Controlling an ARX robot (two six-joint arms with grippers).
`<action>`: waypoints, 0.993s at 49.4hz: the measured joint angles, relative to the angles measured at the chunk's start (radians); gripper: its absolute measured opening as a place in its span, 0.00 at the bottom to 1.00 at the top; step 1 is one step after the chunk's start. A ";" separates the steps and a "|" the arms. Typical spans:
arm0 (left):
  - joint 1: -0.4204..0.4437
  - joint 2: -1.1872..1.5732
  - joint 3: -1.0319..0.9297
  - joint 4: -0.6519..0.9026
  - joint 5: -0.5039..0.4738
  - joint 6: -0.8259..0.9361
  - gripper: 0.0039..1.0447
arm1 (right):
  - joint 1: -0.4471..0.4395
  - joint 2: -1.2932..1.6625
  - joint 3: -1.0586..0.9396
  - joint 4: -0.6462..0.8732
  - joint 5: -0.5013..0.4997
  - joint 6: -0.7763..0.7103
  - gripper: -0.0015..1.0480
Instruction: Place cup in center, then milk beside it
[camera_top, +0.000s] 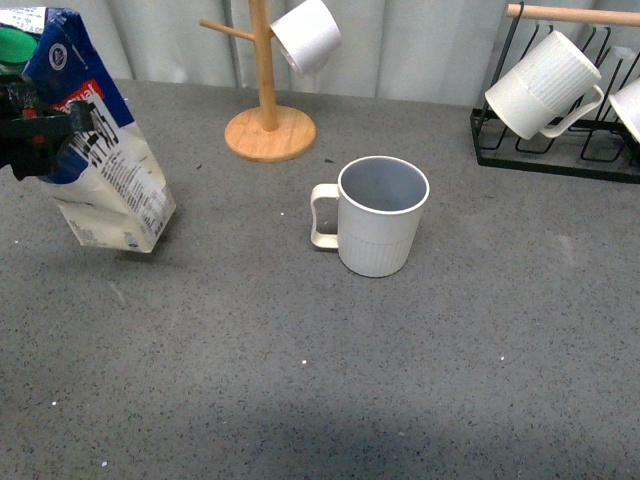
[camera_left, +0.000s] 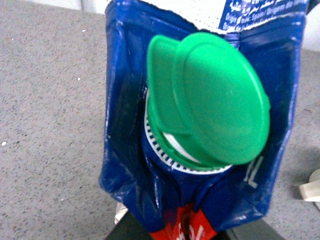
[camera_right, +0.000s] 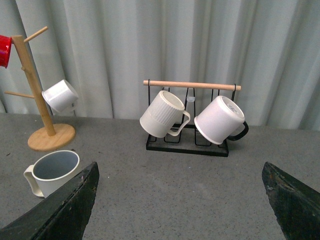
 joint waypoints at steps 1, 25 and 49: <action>-0.012 -0.004 0.000 0.001 -0.011 -0.004 0.11 | 0.000 0.000 0.000 0.000 0.000 0.000 0.91; -0.309 0.107 0.097 0.013 -0.163 -0.101 0.03 | 0.000 0.000 0.000 0.000 0.000 0.000 0.91; -0.357 0.187 0.150 0.018 -0.195 -0.174 0.13 | 0.000 0.000 0.000 0.000 0.000 0.000 0.91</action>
